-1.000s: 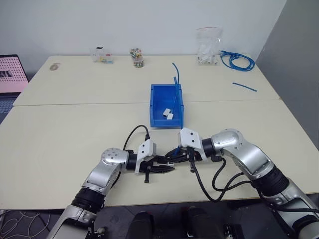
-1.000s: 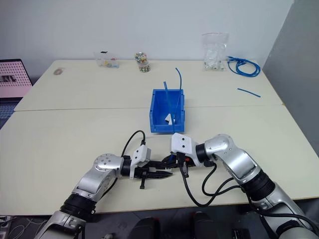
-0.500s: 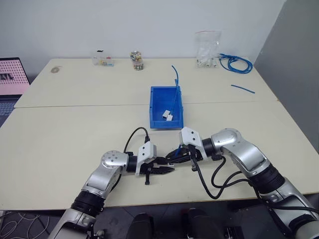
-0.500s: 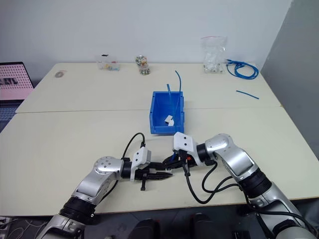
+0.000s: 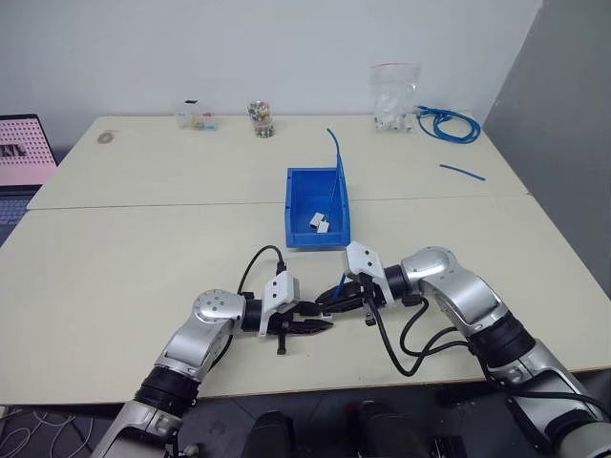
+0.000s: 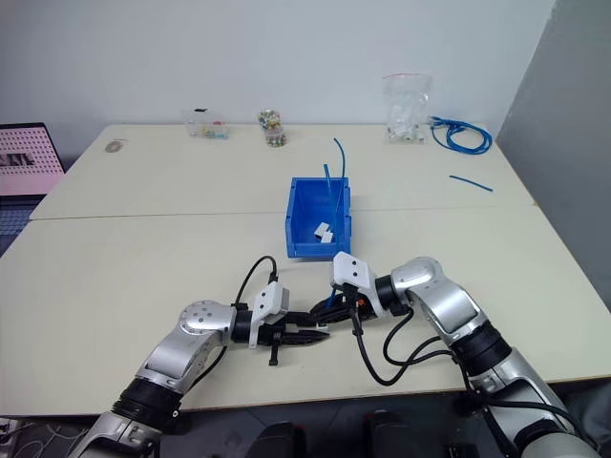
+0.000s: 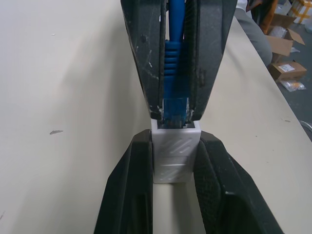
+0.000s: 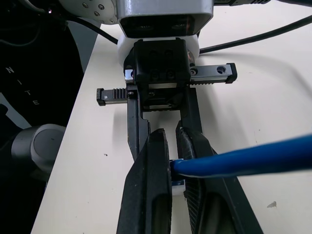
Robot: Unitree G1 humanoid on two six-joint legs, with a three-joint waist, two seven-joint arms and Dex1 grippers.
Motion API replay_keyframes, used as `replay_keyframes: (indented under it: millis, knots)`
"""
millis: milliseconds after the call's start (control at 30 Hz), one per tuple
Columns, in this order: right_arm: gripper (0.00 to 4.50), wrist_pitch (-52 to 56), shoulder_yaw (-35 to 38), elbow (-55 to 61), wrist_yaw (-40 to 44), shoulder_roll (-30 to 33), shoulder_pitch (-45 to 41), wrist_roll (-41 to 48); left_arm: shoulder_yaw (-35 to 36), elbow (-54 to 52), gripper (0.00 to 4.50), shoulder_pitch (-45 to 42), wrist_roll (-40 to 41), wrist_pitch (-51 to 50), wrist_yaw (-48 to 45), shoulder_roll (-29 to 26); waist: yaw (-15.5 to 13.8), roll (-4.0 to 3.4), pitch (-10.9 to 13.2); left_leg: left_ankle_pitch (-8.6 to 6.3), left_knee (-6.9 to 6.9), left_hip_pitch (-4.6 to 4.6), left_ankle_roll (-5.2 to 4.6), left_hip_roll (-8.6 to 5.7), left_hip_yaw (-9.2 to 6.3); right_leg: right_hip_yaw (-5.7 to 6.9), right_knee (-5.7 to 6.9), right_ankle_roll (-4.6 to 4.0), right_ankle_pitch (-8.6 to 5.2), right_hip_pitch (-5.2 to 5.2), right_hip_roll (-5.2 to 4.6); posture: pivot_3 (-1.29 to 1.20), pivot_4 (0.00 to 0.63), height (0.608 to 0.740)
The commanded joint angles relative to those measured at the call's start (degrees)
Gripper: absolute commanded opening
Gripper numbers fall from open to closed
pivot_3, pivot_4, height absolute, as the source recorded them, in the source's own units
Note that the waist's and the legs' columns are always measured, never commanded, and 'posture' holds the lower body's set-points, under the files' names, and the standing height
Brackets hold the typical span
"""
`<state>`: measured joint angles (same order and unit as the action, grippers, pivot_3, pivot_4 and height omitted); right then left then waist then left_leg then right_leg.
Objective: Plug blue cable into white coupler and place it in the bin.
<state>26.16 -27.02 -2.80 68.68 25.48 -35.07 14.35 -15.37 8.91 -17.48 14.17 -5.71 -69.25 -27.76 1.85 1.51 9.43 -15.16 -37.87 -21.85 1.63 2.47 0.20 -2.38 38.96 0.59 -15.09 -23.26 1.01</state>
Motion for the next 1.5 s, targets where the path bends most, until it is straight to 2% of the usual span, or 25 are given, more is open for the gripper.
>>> replay_keyframes:
  millis: [33, 233, 367, 467, 600, 767, 867, 933, 967, 1167, 1267, 1433, 1500]
  knots:
    - [0.11, 4.4, -2.0, -3.2, -0.4, 0.5, 1.9, -2.1, 1.5, -2.0, 1.6, 0.5, 0.7, -0.6, 1.0, -0.3, 0.0, -0.01, 0.0, 0.0, 0.0, 0.0, 0.0, 0.0, 0.0, 0.01, 0.0, 0.0, 0.0, 0.0, 0.0, 0.0, 0.15, 0.74]
    - [0.11, 20.8, 8.7, 5.8, -3.0, 1.4, 1.3, 8.8, 8.3, -13.4, 2.96, 4.4, 7.7, -10.6, 6.1, -1.9, 0.0, -0.03, 0.1, 0.0, 0.01, -0.09, 0.01, 0.09, -0.12, -0.08, 0.0, -0.02, -0.01, -0.05, -0.04, 0.0, 0.15, 0.74]
    - [0.11, 36.0, 20.4, 8.5, -10.1, -1.0, -3.6, 18.1, 16.5, -28.0, 3.83, 11.1, 16.6, -21.7, 17.3, -0.1, 0.2, -0.05, 0.4, -0.01, 0.02, -0.24, 0.01, 0.09, -0.23, -0.13, -0.01, -0.05, -0.03, -0.19, -0.12, 0.0, 0.15, 0.74]
    - [0.11, 43.1, 29.2, 2.6, -16.9, -6.1, -10.5, 22.7, 21.4, -36.4, 4.47, 13.7, 23.1, -28.6, 27.4, 3.2, 0.4, 0.03, 0.6, -0.01, 0.01, -0.3, 0.02, 0.11, -0.29, -0.16, 0.02, -0.02, -0.01, -0.25, -0.17, 0.0, 0.15, 0.74]
    - [0.11, 41.8, 35.5, -13.4, -27.1, -11.3, -22.4, 20.0, 24.1, -43.6, 4.47, 14.8, 22.2, -29.7, 39.1, 7.1, 0.6, 0.03, 0.7, -0.01, 0.02, -0.25, 0.02, 0.16, -0.26, -0.14, 0.03, 0.0, 0.04, -0.23, -0.08, 0.0, 0.15, 0.74]
    - [0.11, 29.7, 35.3, -36.1, -32.5, -13.6, -34.5, 13.2, 23.5, -47.6, 4.47, 15.9, 16.6, -26.9, 49.7, 11.5, 0.4, 0.04, 0.7, -0.01, 0.06, -0.34, 0.02, 0.02, -0.04, -0.15, -0.06, -0.07, 0.03, -0.25, -0.07, 0.0, 0.15, 0.74]
    - [0.11, 21.9, 34.6, -48.5, -34.5, -14.5, -39.8, 9.1, 22.2, -49.0, 4.47, 18.2, 13.9, -25.7, 54.6, 14.5, 0.3, 0.04, 0.7, -0.01, 0.01, -0.7, 0.02, -0.06, 0.06, -0.22, -0.11, -0.32, 0.2, -0.48, -0.11, 0.0, 0.15, 0.74]
    - [0.79, 17.4, 34.3, -55.0, -35.5, -14.9, -42.4, 6.6, 20.7, -49.5, 4.5, 19.7, 12.7, -24.8, 56.0, 15.9, 0.2, 0.04, 0.7, -0.01, -0.02, -1.05, 0.03, -0.1, 0.12, -0.29, -0.11, -0.29, 0.25, -0.83, -0.16, 0.0, 0.15, 0.74]
    - [0.9, 15.9, 34.1, -57.0, -35.1, -15.0, -43.2, 5.8, 20.1, -49.7, 4.5, 20.1, 12.4, -24.6, 56.4, 16.3, 0.1, 0.04, 0.7, 0.0, -0.02, -1.15, 0.03, -0.1, 0.13, -0.29, -0.12, -0.29, 0.26, -0.91, -0.17, 0.0, 0.15, 0.74]
    - [2.41, 11.3, 33.2, -63.2, -32.5, -14.7, -46.3, 2.0, 18.6, -49.5, 4.5, 20.5, 11.9, -24.9, 58.2, 17.4, 0.0, 0.04, 0.7, -0.01, 0.04, -1.16, 0.04, -0.06, 0.11, -0.18, -0.12, -0.3, 0.25, -0.92, -0.17, 0.0, 0.15, 0.74]
    - [3.05, 10.6, 33.7, -63.8, -31.6, -13.7, -46.9, 1.4, 20.7, -47.7, 4.5, 18.3, 14.7, -26.2, 60.3, 19.5, 0.0, 0.04, 0.7, -0.01, 0.02, -1.14, 0.04, -0.06, 0.1, -0.16, -0.1, -0.3, 0.25, -0.91, -0.16, 0.0, 0.15, 0.74]
    - [4.32, 12.8, 30.3, -54.9, -27.0, -9.2, -45.0, -1.0, 24.7, -42.8, 4.5, 14.0, 16.1, -29.0, 64.6, 21.3, -0.1, 0.06, 0.7, 0.0, -0.06, -1.14, 0.03, -0.08, 0.02, -0.1, -0.08, -0.3, 0.25, -0.87, -0.12, 0.0, 0.15, 0.74]
    - [4.32, 16.1, 28.0, -46.8, -24.1, -6.6, -41.6, -1.1, 25.0, -41.8, 4.5, 13.6, 15.3, -29.5, 65.2, 20.7, -0.1, 0.06, 0.7, -0.01, -0.04, -1.14, 0.03, -0.08, 0.04, -0.11, -0.1, -0.29, 0.25, -0.86, -0.12, 0.0, 0.15, 0.74]
